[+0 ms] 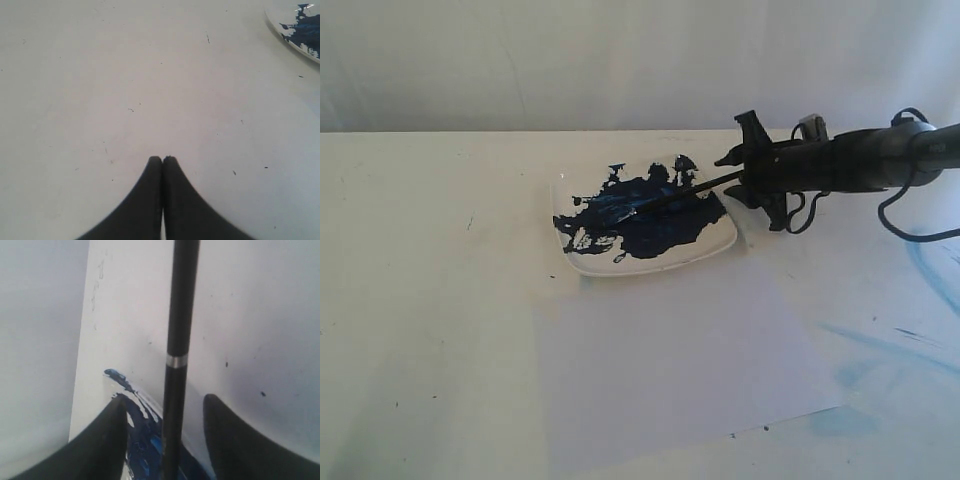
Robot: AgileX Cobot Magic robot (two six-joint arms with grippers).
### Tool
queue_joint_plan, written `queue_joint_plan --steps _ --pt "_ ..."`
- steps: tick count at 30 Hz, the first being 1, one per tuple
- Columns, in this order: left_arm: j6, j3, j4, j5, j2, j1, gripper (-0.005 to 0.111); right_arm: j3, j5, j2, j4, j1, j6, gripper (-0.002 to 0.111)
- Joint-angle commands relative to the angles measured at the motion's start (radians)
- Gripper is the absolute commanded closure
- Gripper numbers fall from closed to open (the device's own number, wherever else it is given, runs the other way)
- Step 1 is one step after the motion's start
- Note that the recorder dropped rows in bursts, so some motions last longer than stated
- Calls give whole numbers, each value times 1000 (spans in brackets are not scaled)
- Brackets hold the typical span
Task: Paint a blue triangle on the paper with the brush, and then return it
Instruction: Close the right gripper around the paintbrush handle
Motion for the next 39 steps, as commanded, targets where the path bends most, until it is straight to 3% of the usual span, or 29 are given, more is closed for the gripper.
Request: queue_joint_plan --steps 1,22,39 --pt "-1 4 -3 0 -5 -4 107 -8 -4 11 12 7 5 63" --pt "-1 4 -3 0 -5 -4 107 -46 -37 50 60 22 3 64" --pt "-1 4 -3 0 -5 -4 107 -46 -86 50 60 22 3 78"
